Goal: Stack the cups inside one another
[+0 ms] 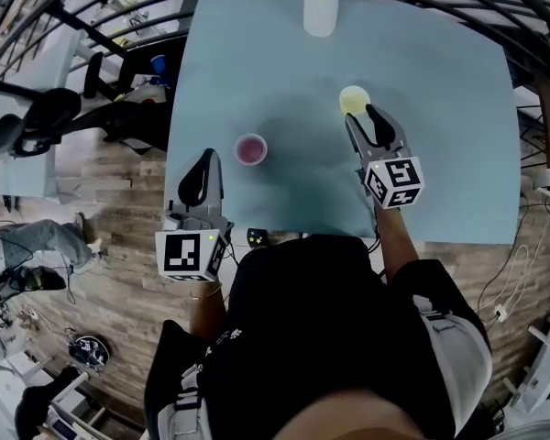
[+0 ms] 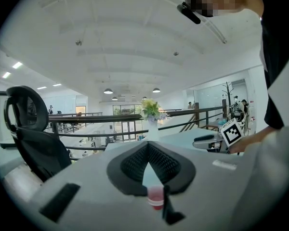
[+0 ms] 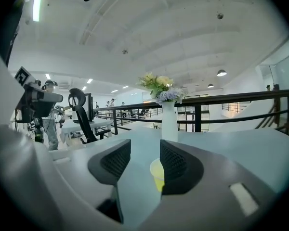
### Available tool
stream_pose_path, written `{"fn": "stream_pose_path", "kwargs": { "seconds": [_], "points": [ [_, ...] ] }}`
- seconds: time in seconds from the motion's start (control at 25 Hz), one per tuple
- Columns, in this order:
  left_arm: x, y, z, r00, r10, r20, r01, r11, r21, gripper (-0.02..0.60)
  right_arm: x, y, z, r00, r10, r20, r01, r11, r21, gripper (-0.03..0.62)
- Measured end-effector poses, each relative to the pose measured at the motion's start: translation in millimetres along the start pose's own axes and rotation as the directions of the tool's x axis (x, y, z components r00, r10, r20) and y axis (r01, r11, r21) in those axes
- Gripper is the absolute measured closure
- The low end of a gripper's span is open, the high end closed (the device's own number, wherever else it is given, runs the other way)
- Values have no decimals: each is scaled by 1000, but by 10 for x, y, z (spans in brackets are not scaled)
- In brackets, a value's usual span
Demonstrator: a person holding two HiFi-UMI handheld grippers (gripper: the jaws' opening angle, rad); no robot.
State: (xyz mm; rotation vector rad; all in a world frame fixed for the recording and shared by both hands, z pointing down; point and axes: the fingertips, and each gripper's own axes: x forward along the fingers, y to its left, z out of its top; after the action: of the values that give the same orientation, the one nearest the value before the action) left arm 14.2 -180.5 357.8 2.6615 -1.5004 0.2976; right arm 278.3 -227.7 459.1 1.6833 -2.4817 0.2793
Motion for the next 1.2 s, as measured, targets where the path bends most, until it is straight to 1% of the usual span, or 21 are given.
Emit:
{"fn": "stream_pose_path", "kwargs": {
  "seconds": [0.12,0.2,0.32,0.52,0.68,0.84,0.96,1.2],
  "points": [
    [3,9,-6,1000,9,-1,-9,1000,-3,592,40,-43,-81,1000,-3,-25,3,1000,2,395],
    [4,9,-14,1000,14,-10,-14,1000,-3,592,70,-66,-134,999,-6,-42,6,1000,2,366],
    [15,-9,-17,1000,19,-13,-19,1000,-1,592,98,-115,-201,998,-12,-60,12,1000,6,341],
    [3,-13,-33,999,37,-23,-37,999,-7,592,177,-198,-297,995,-29,-92,29,1000,-8,295],
    [-18,-2,-55,998,63,-32,-63,998,-4,592,248,-256,-342,995,-24,-102,23,1000,-5,270],
    [-23,-30,-76,997,72,-38,-72,997,-6,592,271,-329,-395,993,-34,-114,33,999,-9,260],
    [-30,-12,-90,996,77,-38,-78,997,-3,592,350,-359,-474,990,-37,-138,35,999,-13,235],
    [-40,38,-114,994,96,-53,-96,995,-5,592,474,-392,-562,986,-40,-162,37,999,-22,229]
  ]
}}
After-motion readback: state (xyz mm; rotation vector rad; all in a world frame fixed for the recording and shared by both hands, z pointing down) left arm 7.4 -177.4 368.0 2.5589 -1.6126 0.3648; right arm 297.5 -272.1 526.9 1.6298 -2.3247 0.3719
